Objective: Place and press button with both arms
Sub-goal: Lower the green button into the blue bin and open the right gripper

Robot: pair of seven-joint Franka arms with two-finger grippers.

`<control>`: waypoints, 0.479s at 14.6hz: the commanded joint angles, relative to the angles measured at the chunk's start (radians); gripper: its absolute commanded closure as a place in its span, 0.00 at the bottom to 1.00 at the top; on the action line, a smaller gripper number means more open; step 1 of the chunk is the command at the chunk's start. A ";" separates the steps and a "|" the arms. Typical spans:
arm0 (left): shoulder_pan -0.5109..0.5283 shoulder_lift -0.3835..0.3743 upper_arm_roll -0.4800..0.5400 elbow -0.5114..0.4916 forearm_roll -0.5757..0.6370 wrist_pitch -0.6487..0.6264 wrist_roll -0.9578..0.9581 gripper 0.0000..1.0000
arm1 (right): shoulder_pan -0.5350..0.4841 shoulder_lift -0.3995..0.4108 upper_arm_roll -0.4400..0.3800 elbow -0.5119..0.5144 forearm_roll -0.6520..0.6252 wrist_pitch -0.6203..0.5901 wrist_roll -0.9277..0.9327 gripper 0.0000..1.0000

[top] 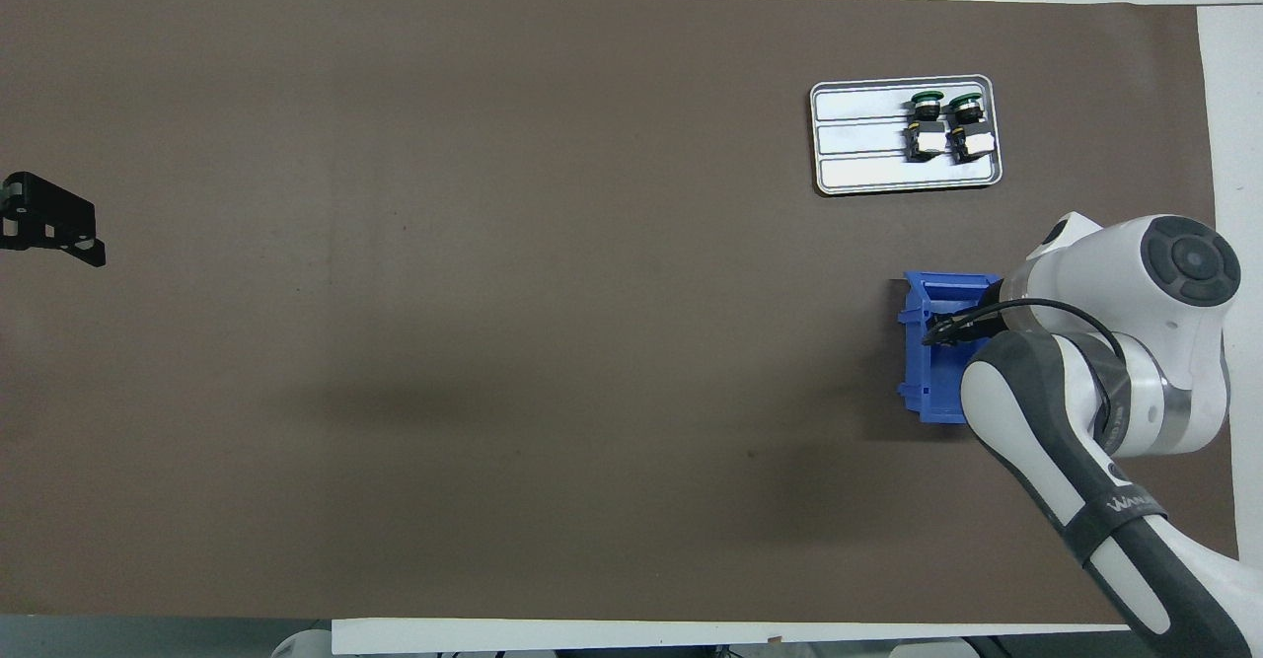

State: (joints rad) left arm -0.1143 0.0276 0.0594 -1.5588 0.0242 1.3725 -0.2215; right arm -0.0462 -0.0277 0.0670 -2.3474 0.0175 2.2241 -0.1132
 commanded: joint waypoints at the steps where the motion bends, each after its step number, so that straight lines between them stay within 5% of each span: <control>1: -0.001 -0.023 0.004 -0.024 -0.004 0.003 -0.009 0.00 | -0.006 -0.015 0.004 0.089 -0.013 -0.120 0.014 0.49; 3: -0.001 -0.023 0.004 -0.024 -0.004 0.003 -0.009 0.00 | -0.014 -0.020 0.002 0.164 -0.011 -0.214 0.012 0.39; 6: -0.001 -0.023 0.004 -0.023 -0.004 0.003 -0.009 0.00 | -0.017 -0.044 0.002 0.290 -0.010 -0.348 0.012 0.02; 7: -0.001 -0.023 0.004 -0.024 -0.004 0.003 -0.009 0.00 | -0.017 -0.054 0.000 0.333 -0.010 -0.381 0.010 0.00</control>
State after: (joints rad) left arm -0.1142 0.0276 0.0594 -1.5588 0.0242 1.3725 -0.2215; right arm -0.0512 -0.0649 0.0638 -2.0930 0.0170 1.9148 -0.1128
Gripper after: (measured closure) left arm 0.000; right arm 0.225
